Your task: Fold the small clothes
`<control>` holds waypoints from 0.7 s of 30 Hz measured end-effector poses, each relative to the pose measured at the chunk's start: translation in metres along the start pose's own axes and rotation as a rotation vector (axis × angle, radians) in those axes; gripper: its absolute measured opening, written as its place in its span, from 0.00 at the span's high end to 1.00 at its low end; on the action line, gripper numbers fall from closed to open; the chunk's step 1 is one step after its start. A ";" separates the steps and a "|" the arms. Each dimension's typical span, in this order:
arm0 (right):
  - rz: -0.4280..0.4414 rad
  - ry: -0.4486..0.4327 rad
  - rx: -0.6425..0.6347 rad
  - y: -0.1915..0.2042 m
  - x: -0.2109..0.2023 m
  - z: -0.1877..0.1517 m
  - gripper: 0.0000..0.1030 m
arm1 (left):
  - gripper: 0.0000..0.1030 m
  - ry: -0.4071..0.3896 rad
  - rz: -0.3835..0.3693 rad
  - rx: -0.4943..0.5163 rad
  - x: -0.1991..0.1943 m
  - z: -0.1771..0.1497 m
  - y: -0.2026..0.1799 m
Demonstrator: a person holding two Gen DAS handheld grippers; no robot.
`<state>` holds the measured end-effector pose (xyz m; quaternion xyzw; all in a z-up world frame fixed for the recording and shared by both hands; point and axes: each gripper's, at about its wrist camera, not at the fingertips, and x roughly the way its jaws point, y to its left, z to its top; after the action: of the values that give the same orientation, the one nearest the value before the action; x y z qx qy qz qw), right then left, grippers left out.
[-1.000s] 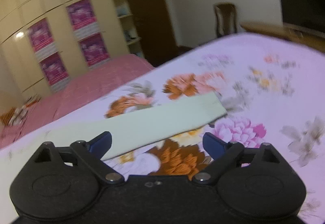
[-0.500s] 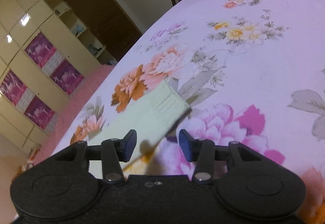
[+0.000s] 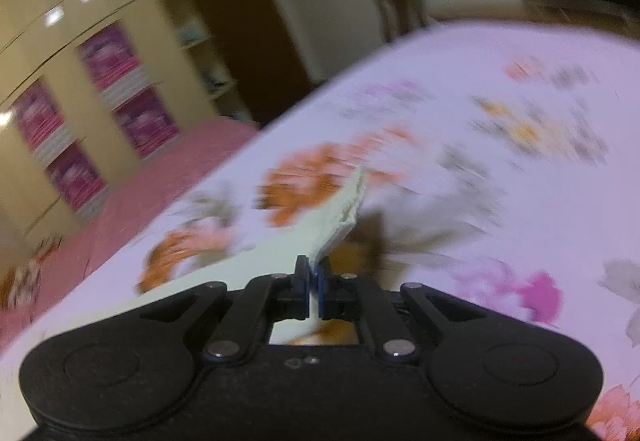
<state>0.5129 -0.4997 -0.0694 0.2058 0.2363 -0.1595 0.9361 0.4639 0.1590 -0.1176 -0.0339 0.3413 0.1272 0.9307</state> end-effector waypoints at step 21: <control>0.505 0.166 -0.524 0.303 -0.034 -0.136 0.96 | 0.01 0.030 -0.004 -0.065 -0.022 -0.014 0.052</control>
<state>0.5533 -0.1686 -0.0675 0.0234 0.2861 0.1599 0.9445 0.4253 0.2027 -0.1127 -0.0668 0.3506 0.1358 0.9242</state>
